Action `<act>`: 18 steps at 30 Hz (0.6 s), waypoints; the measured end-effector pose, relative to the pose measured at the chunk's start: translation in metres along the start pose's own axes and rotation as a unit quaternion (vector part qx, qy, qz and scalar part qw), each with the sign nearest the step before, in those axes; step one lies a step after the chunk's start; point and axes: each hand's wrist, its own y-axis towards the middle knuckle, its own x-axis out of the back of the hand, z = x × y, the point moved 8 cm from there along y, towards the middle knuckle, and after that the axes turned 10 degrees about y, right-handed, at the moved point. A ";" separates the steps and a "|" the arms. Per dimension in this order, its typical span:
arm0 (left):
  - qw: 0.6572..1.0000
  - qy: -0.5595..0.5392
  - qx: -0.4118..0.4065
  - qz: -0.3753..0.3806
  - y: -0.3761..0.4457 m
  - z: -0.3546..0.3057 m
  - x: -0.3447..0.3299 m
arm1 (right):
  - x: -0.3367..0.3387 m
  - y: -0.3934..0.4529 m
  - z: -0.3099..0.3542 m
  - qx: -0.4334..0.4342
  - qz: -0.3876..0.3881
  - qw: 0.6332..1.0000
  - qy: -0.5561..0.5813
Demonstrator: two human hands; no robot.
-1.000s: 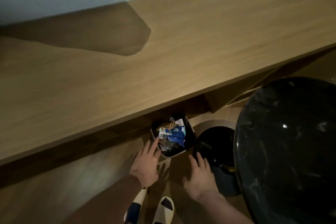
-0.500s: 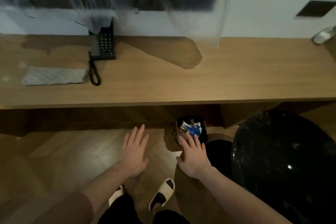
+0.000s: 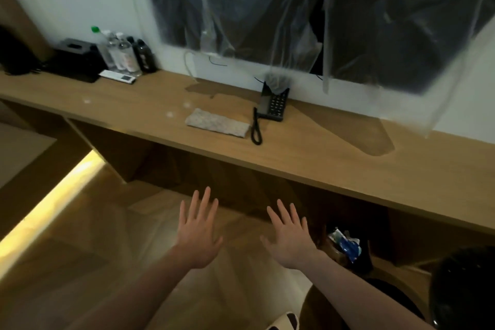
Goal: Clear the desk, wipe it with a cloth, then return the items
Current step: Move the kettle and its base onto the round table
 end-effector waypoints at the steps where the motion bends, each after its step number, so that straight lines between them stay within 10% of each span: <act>1: 1.000 0.000 0.007 -0.003 -0.007 0.021 -0.003 | -0.004 0.002 0.019 0.004 -0.002 1.000 -0.006; 18: 0.988 -0.043 0.145 -0.024 -0.071 0.315 -0.037 | -0.048 0.075 0.284 0.073 -0.015 0.995 -0.070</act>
